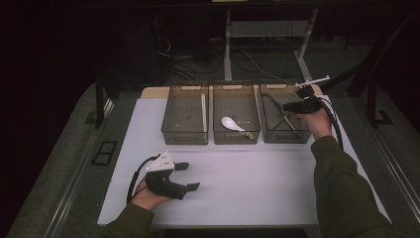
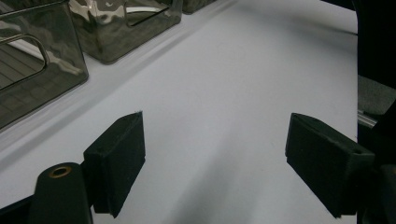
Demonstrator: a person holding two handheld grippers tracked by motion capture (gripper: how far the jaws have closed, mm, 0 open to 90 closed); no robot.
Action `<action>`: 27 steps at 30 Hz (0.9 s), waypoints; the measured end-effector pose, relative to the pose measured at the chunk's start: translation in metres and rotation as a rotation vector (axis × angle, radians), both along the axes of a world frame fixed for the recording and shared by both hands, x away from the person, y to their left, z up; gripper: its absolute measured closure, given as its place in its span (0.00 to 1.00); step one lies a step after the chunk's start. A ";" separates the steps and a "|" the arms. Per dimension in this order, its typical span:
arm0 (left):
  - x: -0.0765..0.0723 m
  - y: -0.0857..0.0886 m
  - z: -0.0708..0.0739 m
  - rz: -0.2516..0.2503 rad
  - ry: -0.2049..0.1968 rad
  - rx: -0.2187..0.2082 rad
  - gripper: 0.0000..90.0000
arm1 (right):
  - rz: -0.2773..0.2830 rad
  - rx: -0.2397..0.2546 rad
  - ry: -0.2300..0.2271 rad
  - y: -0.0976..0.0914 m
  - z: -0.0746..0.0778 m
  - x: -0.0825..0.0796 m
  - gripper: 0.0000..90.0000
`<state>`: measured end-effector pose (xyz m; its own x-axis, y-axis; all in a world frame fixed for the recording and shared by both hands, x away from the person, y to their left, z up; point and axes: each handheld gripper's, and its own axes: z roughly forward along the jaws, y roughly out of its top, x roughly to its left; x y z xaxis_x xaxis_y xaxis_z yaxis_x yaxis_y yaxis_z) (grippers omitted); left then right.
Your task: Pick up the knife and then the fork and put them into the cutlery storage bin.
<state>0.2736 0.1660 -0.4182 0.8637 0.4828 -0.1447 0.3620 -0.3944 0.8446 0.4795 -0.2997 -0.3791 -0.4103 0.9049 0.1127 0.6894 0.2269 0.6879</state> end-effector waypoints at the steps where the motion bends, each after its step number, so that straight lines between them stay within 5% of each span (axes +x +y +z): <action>1: 0.000 0.000 0.000 0.001 0.002 -0.001 0.20 | -0.001 0.007 -0.006 -0.001 0.000 -0.001 0.75; 6: 0.001 0.001 -0.001 0.004 0.004 0.000 0.19 | 0.027 0.092 -0.029 -0.007 0.003 -0.010 0.58; 11: 0.001 0.001 -0.002 0.009 0.001 0.005 0.16 | 0.055 0.125 -0.070 -0.008 0.009 -0.027 0.45; 19: 0.001 0.000 -0.004 0.014 -0.009 0.002 0.14 | 0.121 0.196 -0.133 -0.011 0.015 -0.064 0.34; 27: 0.002 0.000 -0.006 0.017 -0.012 -0.001 0.10 | 0.150 0.145 -0.184 -0.004 0.004 -0.107 0.26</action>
<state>0.2752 0.1657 -0.4243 0.8572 0.4970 -0.1351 0.3587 -0.3878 0.8491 0.3724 -0.3039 -0.3750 -0.5642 0.8124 0.1472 0.5157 0.2075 0.8313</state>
